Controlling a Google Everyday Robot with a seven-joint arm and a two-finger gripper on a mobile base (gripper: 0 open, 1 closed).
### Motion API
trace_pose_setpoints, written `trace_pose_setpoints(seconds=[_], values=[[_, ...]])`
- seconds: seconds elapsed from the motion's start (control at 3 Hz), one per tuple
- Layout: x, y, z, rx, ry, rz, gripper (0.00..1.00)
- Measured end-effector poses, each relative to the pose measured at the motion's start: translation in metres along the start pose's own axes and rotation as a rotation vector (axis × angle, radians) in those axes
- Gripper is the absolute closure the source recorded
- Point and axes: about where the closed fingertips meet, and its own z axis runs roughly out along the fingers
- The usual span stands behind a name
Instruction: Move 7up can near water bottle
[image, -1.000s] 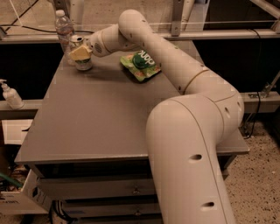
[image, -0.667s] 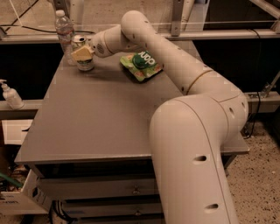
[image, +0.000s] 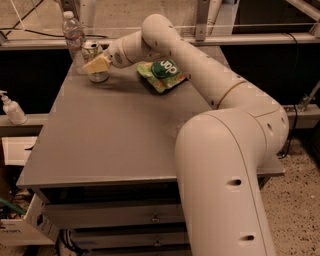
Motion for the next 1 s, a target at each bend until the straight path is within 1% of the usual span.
trace_pose_setpoints(seconds=[0.33,0.67,1.0], values=[[0.002,-0.001,-0.001,-0.001,-0.004,-0.001,0.0],[0.002,-0.001,-0.008,-0.003,-0.013,-0.014,0.0],[0.004,0.001,-0.046,0.016,-0.042,-0.033,0.0]])
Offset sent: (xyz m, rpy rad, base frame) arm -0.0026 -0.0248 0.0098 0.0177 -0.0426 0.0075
